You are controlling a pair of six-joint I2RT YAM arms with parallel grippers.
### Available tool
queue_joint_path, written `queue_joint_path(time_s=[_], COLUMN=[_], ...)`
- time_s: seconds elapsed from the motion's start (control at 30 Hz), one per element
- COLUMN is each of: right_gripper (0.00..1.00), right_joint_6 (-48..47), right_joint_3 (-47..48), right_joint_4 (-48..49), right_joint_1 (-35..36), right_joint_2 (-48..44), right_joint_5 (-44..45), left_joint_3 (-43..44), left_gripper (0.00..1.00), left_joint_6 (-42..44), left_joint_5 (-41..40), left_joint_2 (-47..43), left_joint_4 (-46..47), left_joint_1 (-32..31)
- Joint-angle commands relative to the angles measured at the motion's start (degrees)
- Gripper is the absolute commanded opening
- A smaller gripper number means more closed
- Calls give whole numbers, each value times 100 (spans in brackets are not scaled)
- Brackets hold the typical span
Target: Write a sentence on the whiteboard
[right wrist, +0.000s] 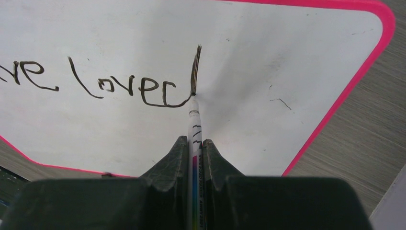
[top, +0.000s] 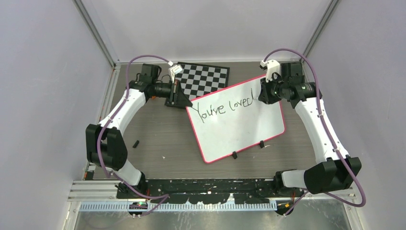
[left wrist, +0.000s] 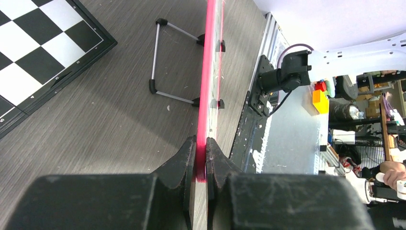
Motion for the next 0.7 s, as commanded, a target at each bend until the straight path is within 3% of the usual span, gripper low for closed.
queue_joint_path(time_s=[0.0, 0.43, 0.67], right_gripper=[0, 0, 0], right_joint_6=[-160, -404, -230], right_joint_3=[-113, 35, -39], right_joint_4=[-20, -520, -594], right_joint_1=[-11, -13, -14], right_joint_2=[-304, -580, -559], right_joint_5=[98, 179, -216], left_joint_3=[117, 376, 617], left_gripper=[0, 0, 0], left_joint_6=[191, 397, 529], left_joint_5=[-198, -331, -479], left_joint_2=[47, 198, 311], left_joint_4=[-30, -224, -385], left_joint_1=[-156, -161, -155])
